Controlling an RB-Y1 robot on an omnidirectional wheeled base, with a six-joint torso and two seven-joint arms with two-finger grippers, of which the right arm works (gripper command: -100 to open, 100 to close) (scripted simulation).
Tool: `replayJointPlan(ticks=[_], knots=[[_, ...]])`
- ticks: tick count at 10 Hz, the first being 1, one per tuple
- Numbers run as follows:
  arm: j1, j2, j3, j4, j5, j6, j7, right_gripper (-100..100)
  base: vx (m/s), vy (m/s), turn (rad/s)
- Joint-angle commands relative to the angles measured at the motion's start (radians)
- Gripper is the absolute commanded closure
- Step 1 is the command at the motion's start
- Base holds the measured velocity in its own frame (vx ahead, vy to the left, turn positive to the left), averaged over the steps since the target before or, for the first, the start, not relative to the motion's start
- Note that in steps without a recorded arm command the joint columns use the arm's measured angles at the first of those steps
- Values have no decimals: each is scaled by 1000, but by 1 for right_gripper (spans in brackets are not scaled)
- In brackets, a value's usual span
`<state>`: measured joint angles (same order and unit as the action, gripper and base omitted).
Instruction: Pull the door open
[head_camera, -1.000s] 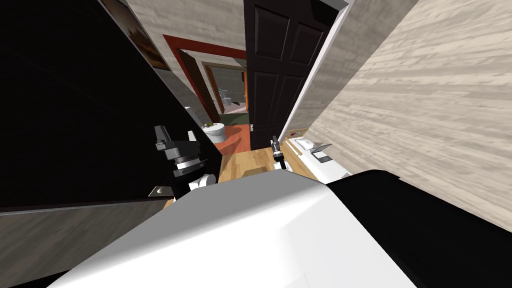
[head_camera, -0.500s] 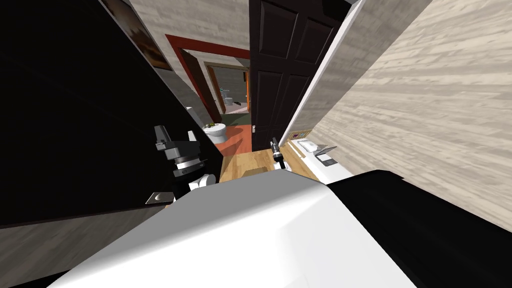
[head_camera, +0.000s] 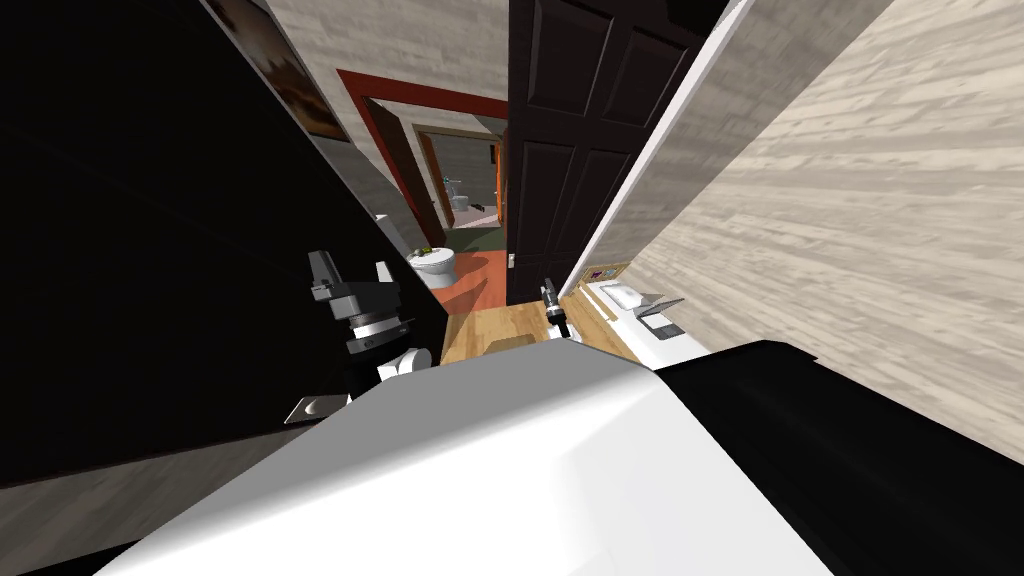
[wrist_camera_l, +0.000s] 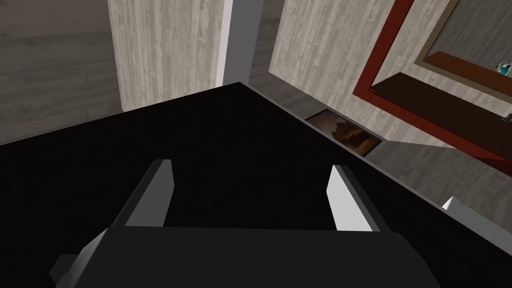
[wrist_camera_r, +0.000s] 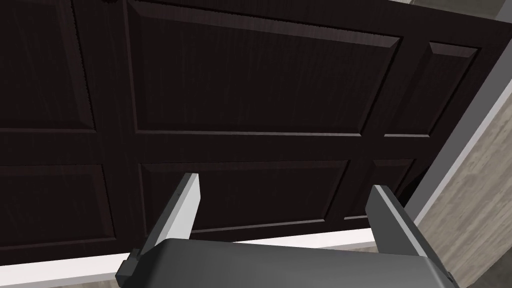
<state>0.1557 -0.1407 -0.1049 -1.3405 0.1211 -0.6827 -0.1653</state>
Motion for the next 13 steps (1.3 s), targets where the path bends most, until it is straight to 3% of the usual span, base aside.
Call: replayJointPlan(ticks=[1,13], knots=[[-10,-3,-5,33,2,-6,-6,-100,102,19,31],[-105,-25,-47,313,13,-71,-48,-100,104,23,32]])
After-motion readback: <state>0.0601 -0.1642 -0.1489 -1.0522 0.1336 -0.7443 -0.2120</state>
